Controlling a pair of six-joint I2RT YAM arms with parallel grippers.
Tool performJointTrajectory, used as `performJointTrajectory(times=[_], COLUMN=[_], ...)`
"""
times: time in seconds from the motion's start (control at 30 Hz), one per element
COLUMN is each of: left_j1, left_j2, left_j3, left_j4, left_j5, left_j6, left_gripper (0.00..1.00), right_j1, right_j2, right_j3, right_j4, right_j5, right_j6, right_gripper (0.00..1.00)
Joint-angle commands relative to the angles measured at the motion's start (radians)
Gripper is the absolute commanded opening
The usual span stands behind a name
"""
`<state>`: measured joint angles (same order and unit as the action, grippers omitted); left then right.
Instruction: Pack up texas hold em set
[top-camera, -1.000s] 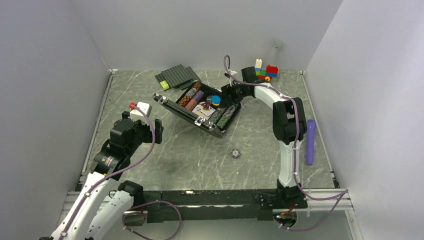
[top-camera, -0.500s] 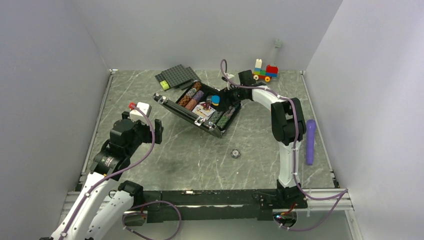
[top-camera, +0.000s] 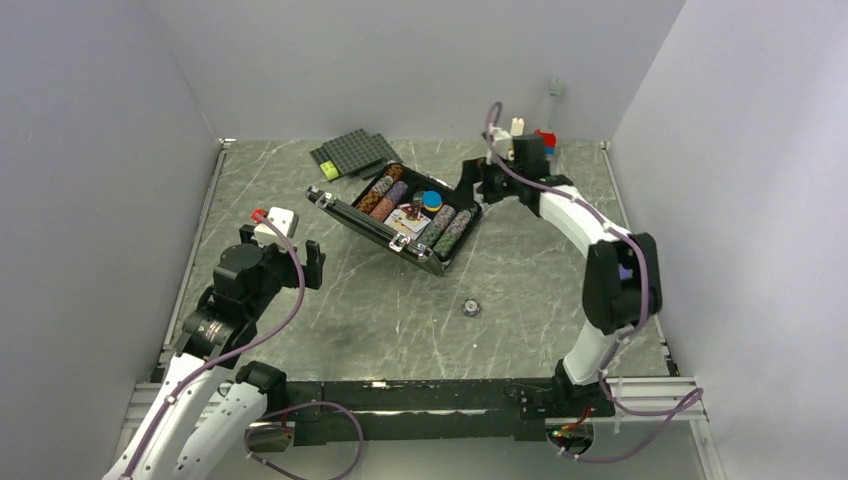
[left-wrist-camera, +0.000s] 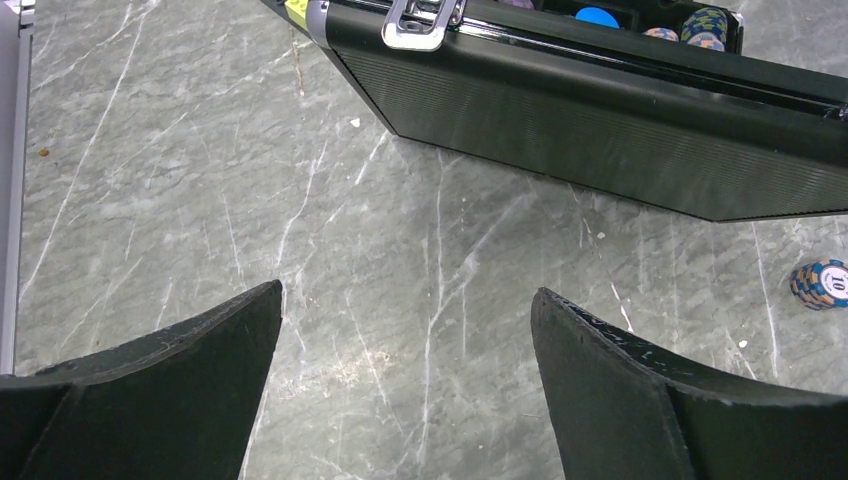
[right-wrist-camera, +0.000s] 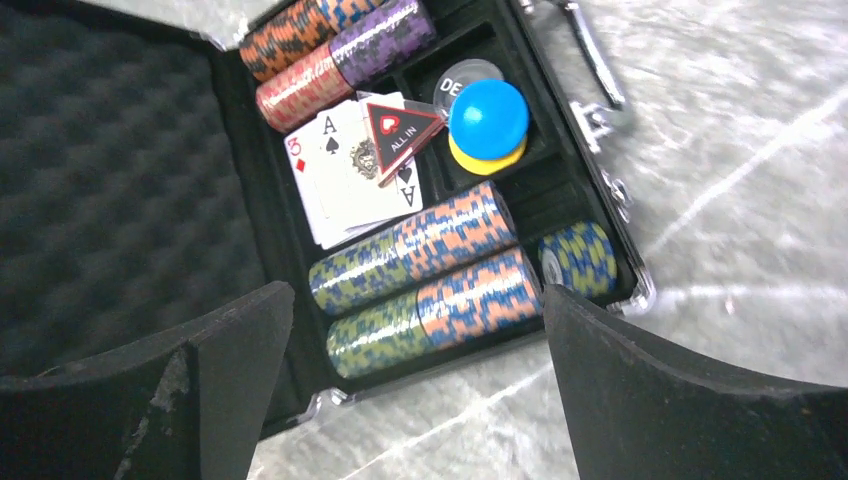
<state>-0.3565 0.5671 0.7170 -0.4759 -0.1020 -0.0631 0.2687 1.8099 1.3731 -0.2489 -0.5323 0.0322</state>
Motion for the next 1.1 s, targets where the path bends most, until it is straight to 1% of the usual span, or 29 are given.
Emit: performJointTrajectory(times=[0.0,0.13,0.17,0.2,0.23,0.27,0.33,0.4,0.47,0.53,0.63,0.67,0.73,0.77,0.8,0.87,0.93,1.0,1.07], left_j1=[0.004,0.001,0.001,0.001,0.001,0.0,0.0,-0.001,-0.001,0.0,0.0,0.0,-0.001,-0.001,-0.001,-0.012,-0.049,-0.121,-0.235], left_j2=[-0.01,-0.013,-0.011,-0.007,-0.003,-0.001,0.002,0.004,0.005,0.001,-0.012,-0.017,-0.03,-0.033,-0.03,-0.01,0.003,0.018,0.036], left_j3=[-0.001,-0.004,-0.003,0.0,0.001,0.001,-0.001,-0.001,-0.001,-0.002,-0.005,-0.006,-0.009,-0.009,-0.003,0.011,0.008,0.003,-0.003], left_j4=[0.033,0.039,0.04,0.04,0.041,0.042,0.045,0.048,0.044,0.045,0.048,0.05,0.052,0.047,0.033,0.004,-0.006,-0.004,0.005], left_j5=[0.015,0.023,0.02,0.013,0.007,0.0,-0.001,0.003,-0.005,-0.006,0.006,0.01,0.013,0.009,0.003,-0.002,-0.002,-0.028,-0.108], left_j6=[0.004,0.0,0.005,0.009,0.014,0.017,0.019,0.019,0.019,0.019,0.021,0.018,0.011,0.003,-0.009,-0.04,-0.083,-0.139,-0.201], left_gripper=[0.97,0.97,0.97,0.97,0.97,0.97,0.97,0.97,0.97,0.97,0.97,0.97,0.97,0.96,0.96,0.94,0.93,0.92,0.92], right_j1=[-0.119,-0.299,-0.339,-0.365,-0.376,-0.376,-0.351,-0.341,-0.34,-0.346,-0.351,-0.358,-0.374,-0.378,-0.377,-0.364,-0.359,-0.359,-0.36], right_j2=[-0.168,-0.257,-0.256,-0.26,-0.274,-0.304,-0.366,-0.43,-0.506,-0.59,-0.67,-0.69,-0.718,-0.727,-0.731,-0.727,-0.737,-0.771,-0.806], right_j3=[-0.188,-0.441,-0.481,-0.512,-0.53,-0.536,-0.503,-0.501,-0.521,-0.555,-0.636,-0.666,-0.724,-0.739,-0.729,-0.674,-0.642,-0.644,-0.655], right_j4=[0.267,0.606,0.7,0.728,0.708,0.625,0.408,0.309,0.28,0.301,0.404,0.447,0.536,0.553,0.514,0.369,0.278,0.231,0.194], right_j5=[-0.076,-0.231,-0.306,-0.338,-0.335,-0.29,-0.141,-0.038,0.044,0.063,0.098,0.113,0.094,0.083,0.077,0.134,0.202,0.268,0.328], right_j6=[0.281,0.592,0.657,0.692,0.682,0.621,0.45,0.363,0.315,0.321,0.386,0.433,0.505,0.52,0.498,0.434,0.391,0.378,0.39], right_gripper=[1.0,1.0,1.0,1.0,1.0,1.0,1.0,1.0,1.0,1.0,1.0,1.0,1.0,1.0,1.0,1.0,1.0,1.0,1.0])
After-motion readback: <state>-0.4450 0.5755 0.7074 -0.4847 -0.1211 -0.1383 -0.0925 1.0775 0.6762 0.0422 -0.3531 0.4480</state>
